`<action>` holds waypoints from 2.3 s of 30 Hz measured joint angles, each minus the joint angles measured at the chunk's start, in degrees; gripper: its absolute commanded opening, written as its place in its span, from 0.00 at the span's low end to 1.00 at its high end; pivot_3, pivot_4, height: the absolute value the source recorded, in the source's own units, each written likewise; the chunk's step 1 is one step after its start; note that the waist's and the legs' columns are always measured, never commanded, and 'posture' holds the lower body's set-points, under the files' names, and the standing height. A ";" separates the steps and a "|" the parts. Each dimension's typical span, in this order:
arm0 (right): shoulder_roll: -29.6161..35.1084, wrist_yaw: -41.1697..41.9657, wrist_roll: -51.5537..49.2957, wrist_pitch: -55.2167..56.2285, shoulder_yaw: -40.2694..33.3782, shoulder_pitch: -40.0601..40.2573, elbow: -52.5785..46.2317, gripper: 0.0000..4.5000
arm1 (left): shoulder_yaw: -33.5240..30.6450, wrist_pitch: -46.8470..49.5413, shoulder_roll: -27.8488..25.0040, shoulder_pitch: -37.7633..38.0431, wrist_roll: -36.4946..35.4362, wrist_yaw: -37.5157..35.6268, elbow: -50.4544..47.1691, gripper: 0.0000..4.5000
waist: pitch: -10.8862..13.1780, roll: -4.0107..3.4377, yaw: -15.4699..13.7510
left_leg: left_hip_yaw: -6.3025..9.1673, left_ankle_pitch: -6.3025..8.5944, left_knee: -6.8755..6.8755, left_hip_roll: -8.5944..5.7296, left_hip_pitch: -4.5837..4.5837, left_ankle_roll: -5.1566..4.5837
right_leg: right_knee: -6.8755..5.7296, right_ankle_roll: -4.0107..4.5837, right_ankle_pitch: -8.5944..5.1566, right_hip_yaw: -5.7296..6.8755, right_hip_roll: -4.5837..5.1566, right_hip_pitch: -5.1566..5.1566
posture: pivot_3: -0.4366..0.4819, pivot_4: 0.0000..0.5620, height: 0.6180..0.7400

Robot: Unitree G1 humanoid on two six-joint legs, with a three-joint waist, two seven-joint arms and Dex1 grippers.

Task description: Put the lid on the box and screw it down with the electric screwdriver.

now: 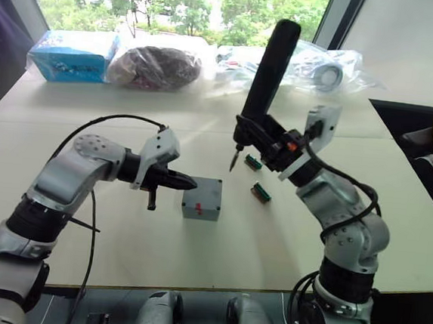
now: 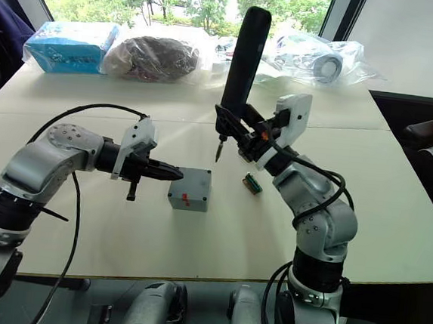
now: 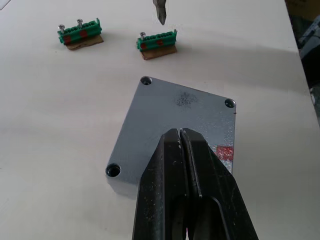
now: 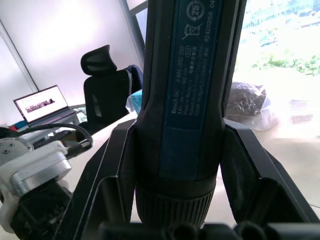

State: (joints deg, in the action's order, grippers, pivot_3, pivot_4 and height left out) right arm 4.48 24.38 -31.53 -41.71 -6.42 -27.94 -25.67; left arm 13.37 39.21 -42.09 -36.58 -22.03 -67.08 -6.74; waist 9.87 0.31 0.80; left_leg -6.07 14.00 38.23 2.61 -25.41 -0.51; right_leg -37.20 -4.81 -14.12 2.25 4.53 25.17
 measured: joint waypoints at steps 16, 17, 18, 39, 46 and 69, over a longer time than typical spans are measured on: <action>2.11 0.50 9.00 14.55 9.87 5.86 5.31 0.41 | 2.20 -4.89 2.21 0.23 5.49 1.45 2.09 0.00 | -0.02 0.03 -0.07 | 0.02 0.00 0.01 -0.01 0.04 0.00 | 0.00 0.00 0.00 0.01 0.00 -0.05 | 0.48 0.27 1.00; 2.10 0.49 9.21 15.05 10.05 6.07 5.34 0.41 | 2.19 -4.90 2.21 0.27 5.49 1.34 2.09 0.00 | -0.02 0.03 -0.10 | 0.02 0.00 0.01 0.00 0.05 0.00 | 0.00 0.00 0.00 0.01 0.00 -0.06 | 0.48 0.27 1.00; 2.10 0.46 9.43 15.62 10.27 6.38 5.45 0.41 | 2.18 -4.89 2.21 0.28 5.49 1.26 2.09 0.00 | -0.02 0.03 -0.10 | 0.01 0.00 0.01 0.00 0.05 0.00 | 0.00 0.00 0.00 0.01 0.00 -0.07 | 0.48 0.27 1.00; 2.18 0.40 14.41 24.69 14.17 8.13 9.75 0.41 | 2.08 -3.57 2.20 1.14 5.33 1.10 0.95 0.00 | -0.10 0.14 -0.03 | 0.05 0.01 0.00 0.00 0.41 -0.01 | 0.03 0.01 -0.01 0.02 0.00 -0.43 | 0.48 0.27 1.00; 1.45 -2.05 15.71 24.58 15.37 8.74 10.21 0.41 | 2.06 -3.61 2.21 2.18 5.36 1.26 0.82 0.00 | -0.41 0.46 -0.03 | 0.04 0.04 -0.10 0.05 0.96 -0.02 | 0.10 0.06 -0.05 0.02 0.01 -0.93 | 0.48 0.27 1.00; 0.90 -6.50 19.48 25.40 17.93 11.36 10.08 0.41 | 2.04 -3.57 2.20 5.20 5.39 2.01 -1.21 0.00 | -1.83 0.82 -0.06 | 0.10 0.09 -0.17 0.19 1.17 -0.06 | 0.15 0.51 -0.31 0.02 0.07 -1.14 | 0.48 0.27 1.00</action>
State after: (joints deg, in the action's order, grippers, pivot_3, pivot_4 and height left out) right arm 5.38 17.88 -12.05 -16.31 11.51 -16.57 -15.59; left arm 15.41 35.64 -39.89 -31.38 -16.64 -65.07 -7.95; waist 8.03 1.13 0.74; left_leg -5.98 14.10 38.06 2.80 -24.24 -0.57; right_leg -37.05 -4.30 -14.43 2.28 4.60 24.04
